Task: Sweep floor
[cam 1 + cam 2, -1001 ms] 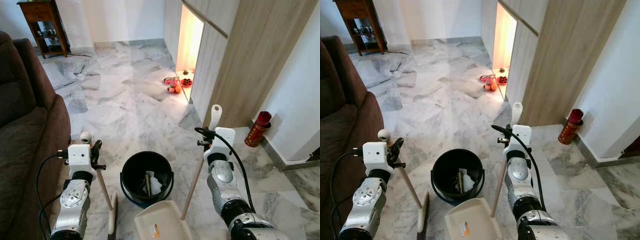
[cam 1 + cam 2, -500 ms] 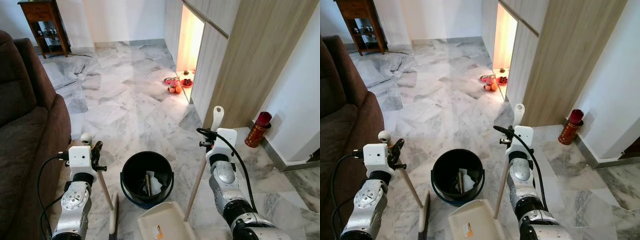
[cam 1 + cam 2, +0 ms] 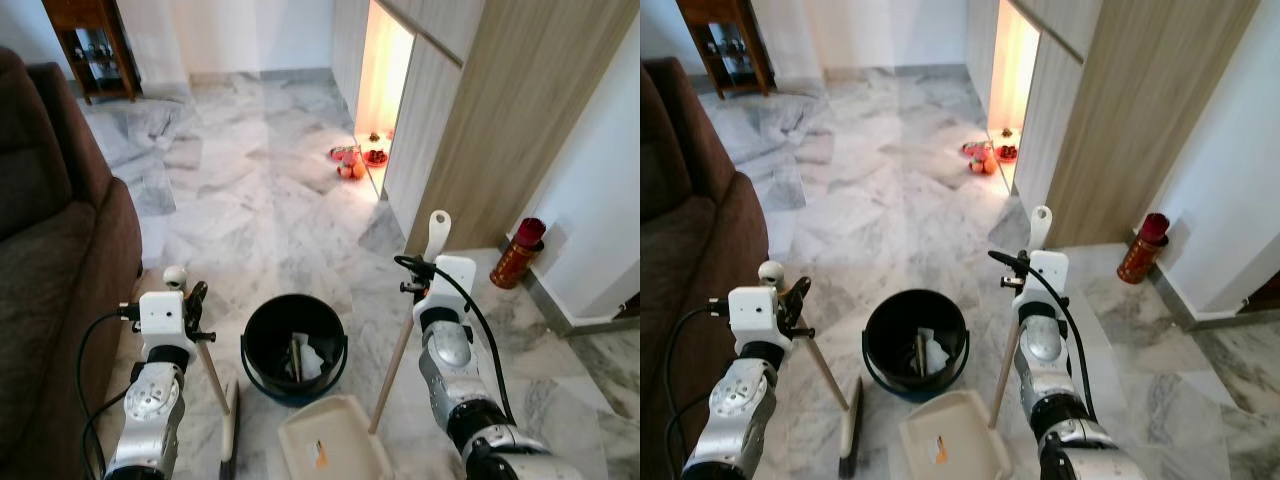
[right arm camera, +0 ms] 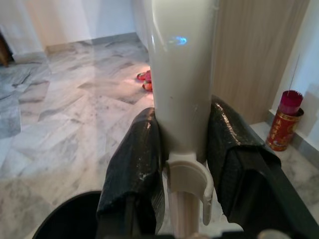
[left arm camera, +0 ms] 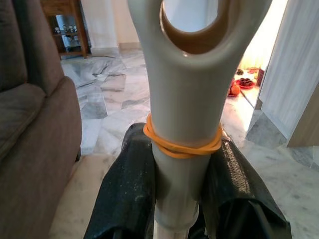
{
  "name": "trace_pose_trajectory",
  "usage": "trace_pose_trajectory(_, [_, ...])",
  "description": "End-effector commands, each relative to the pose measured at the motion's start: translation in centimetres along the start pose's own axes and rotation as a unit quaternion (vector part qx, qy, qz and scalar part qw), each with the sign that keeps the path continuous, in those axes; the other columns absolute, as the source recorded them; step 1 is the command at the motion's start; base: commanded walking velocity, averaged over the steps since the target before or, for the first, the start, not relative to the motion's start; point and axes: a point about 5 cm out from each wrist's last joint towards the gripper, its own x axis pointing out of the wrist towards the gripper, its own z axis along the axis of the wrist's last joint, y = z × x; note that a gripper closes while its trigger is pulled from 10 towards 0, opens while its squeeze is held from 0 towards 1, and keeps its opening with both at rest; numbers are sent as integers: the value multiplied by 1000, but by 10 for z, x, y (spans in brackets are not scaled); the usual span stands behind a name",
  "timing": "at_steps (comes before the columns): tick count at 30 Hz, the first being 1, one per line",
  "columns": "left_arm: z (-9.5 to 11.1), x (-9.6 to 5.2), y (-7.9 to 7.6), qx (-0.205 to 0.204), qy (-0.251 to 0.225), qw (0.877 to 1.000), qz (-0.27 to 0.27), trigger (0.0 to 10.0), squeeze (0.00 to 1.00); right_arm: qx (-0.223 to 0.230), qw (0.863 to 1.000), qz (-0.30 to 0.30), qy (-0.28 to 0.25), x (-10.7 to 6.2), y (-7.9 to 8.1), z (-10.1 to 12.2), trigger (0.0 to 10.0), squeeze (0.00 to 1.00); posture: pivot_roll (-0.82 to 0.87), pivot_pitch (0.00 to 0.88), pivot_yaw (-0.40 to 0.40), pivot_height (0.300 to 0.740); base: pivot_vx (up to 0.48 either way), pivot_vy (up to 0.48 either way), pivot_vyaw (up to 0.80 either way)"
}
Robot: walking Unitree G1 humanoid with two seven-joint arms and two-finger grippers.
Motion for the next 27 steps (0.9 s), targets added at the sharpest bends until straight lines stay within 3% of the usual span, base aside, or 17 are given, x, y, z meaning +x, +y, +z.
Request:
trace_pose_trajectory(1, [9, 2, 1, 6, -22, 1000, 1, 10000, 0, -1, 1000, 5, -10, 2, 3, 5, 10000, 0, 72, 0, -23, 740, -322, 0, 0])
trace_pose_trajectory(27, [10, 4, 1, 6, -22, 1000, 2, 10000, 0, 3, 1000, 6, -4, 2, 5, 4, 10000, 0, 78, 14, -29, 740, -312, 0, 0])
